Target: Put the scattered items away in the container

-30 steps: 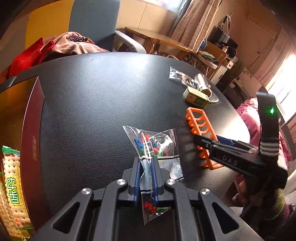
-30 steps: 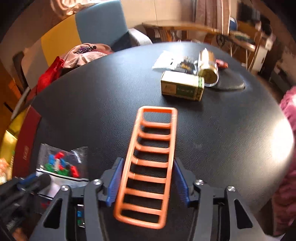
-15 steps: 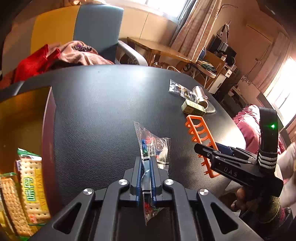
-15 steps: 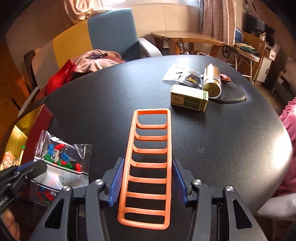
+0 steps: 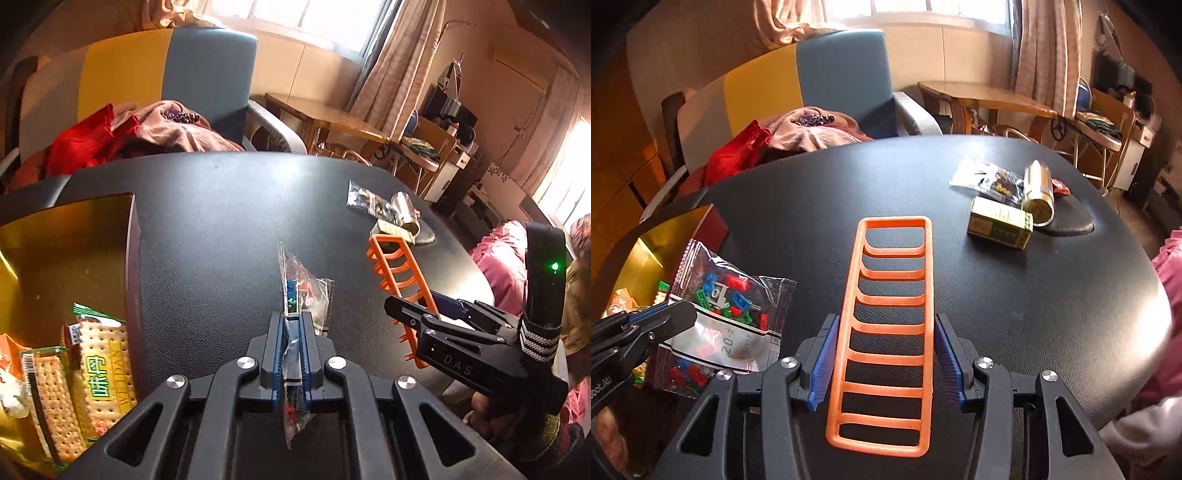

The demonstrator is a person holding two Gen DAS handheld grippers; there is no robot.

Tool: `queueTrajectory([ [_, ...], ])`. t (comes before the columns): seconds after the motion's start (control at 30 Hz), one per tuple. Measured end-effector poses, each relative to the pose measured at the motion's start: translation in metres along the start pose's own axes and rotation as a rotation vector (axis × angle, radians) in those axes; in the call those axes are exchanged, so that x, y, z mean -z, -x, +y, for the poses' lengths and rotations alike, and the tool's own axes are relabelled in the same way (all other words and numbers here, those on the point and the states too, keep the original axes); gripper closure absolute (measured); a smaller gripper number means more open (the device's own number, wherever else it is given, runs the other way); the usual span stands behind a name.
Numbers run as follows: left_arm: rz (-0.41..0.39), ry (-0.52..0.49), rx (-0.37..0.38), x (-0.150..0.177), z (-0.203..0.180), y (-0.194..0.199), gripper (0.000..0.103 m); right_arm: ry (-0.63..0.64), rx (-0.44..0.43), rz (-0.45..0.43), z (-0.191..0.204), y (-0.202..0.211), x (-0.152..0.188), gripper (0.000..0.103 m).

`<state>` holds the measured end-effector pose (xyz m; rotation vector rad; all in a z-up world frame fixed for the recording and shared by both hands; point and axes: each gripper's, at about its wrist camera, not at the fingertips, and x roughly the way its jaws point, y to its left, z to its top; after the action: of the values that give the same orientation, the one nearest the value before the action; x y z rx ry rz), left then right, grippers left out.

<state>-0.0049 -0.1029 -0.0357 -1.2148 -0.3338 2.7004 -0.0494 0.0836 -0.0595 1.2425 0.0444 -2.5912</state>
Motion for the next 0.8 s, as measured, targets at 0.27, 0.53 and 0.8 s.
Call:
queueTrajectory([
  [0.27,-0.051,0.02,-0.038,-0.008,0.012,0.023,0.096,0.016,-0.028,-0.043,0.014,0.015,-0.012,0.052],
  [0.53,-0.102,0.05,-0.089,-0.016,0.029,0.047,0.096,0.076,-0.094,-0.084,0.051,0.027,-0.026,0.052],
  [0.8,-0.154,0.114,-0.17,-0.023,0.064,0.075,0.096,0.171,-0.169,-0.116,0.106,0.034,-0.038,0.052],
])
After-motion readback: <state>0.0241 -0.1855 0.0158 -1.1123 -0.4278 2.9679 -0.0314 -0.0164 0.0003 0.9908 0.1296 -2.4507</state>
